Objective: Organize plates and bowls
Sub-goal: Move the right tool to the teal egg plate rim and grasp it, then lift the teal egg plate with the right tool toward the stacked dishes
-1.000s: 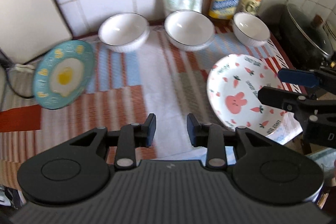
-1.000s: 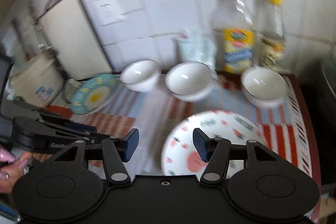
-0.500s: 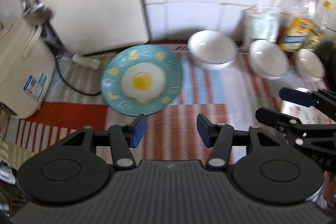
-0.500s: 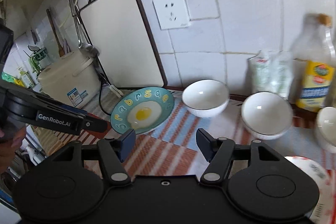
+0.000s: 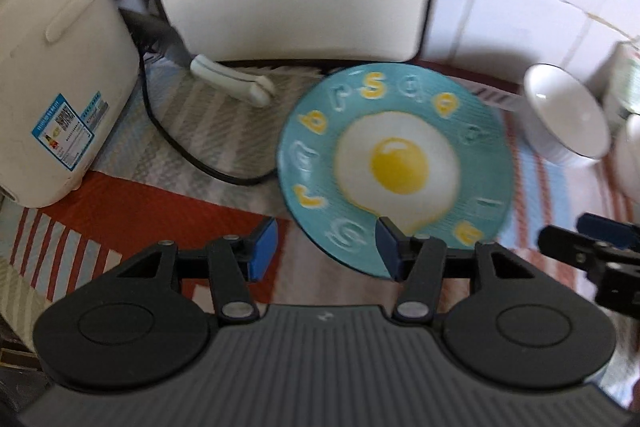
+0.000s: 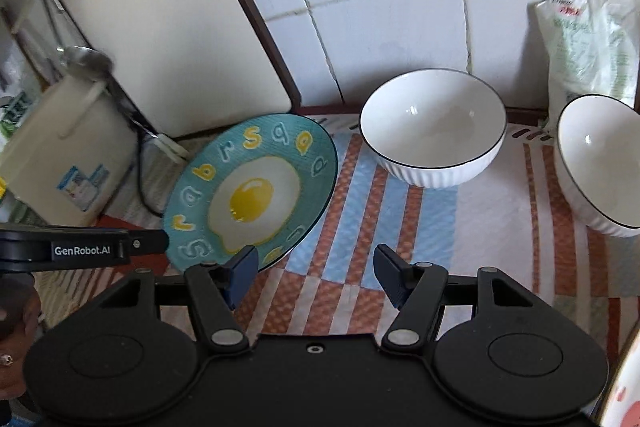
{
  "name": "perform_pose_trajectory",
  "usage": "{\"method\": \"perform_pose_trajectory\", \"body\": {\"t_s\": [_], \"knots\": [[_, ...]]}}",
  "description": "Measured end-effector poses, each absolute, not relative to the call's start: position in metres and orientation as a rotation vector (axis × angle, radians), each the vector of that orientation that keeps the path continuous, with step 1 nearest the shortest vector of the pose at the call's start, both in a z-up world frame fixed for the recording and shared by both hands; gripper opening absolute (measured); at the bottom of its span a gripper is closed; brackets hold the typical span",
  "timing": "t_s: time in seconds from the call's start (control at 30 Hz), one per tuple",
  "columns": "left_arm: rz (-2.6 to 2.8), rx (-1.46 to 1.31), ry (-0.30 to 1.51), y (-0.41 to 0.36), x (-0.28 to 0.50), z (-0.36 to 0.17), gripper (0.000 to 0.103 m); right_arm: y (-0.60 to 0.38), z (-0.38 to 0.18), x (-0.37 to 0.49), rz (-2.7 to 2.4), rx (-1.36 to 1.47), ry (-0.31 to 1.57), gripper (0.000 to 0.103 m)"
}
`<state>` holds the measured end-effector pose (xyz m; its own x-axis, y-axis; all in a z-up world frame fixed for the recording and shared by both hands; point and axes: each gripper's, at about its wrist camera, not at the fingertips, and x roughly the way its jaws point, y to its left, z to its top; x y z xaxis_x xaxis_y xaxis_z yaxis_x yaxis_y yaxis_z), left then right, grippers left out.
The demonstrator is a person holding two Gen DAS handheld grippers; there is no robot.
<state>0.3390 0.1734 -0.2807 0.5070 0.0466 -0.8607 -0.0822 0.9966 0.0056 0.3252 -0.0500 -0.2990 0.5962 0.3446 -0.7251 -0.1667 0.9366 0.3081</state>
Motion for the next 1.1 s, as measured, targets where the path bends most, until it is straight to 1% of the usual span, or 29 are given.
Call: {"method": "perform_pose_trajectory", "body": {"t_s": [0.23,0.43,0.57,0.6,0.67,0.7,0.83,0.87,0.9,0.93,0.97,1.07,1.1], "knots": [[0.032,-0.083,1.047,0.200,0.370,-0.311,0.053,-0.033,-0.312,0.352,0.248,0.183,0.927,0.069],[-0.005,-0.049,1.044,0.200,0.388,-0.321,0.053,-0.021,-0.320,0.367,0.248,0.171,0.928,0.069],[-0.009,-0.062,1.041,0.204,0.396,-0.327,0.051,-0.017,-0.329,0.376,0.243,0.165,0.939,0.069],[-0.015,-0.062,1.028,0.204,0.396,-0.326,0.048,-0.017,-0.330,0.377,0.241,0.164,0.940,0.069],[-0.002,-0.048,1.019,0.205,0.397,-0.325,0.037,-0.014,-0.334,0.381,0.253,0.156,0.949,0.068],[0.004,-0.065,1.012,0.206,0.396,-0.326,0.032,-0.012,-0.336,0.382,0.262,0.147,0.950,0.067],[0.027,-0.087,0.994,0.206,0.394,-0.325,0.029,-0.001,-0.339,0.384,0.258,0.099,0.932,0.060],[0.033,-0.097,0.994,0.207,0.394,-0.325,0.029,0.002,-0.339,0.384,0.255,0.089,0.927,0.055],[0.034,-0.097,0.994,0.207,0.394,-0.325,0.029,0.004,-0.339,0.385,0.252,0.083,0.924,0.047],[0.034,-0.093,0.994,0.207,0.394,-0.325,0.029,0.006,-0.338,0.385,0.257,0.087,0.920,0.044],[0.033,-0.091,0.992,0.207,0.394,-0.325,0.029,0.007,-0.338,0.386,0.251,0.098,0.919,0.043],[0.028,-0.080,0.983,0.206,0.393,-0.326,0.031,0.005,-0.339,0.386,0.237,0.128,0.910,0.041],[0.023,-0.073,0.977,0.205,0.392,-0.326,0.034,0.003,-0.340,0.386,0.234,0.140,0.905,0.040]]}}
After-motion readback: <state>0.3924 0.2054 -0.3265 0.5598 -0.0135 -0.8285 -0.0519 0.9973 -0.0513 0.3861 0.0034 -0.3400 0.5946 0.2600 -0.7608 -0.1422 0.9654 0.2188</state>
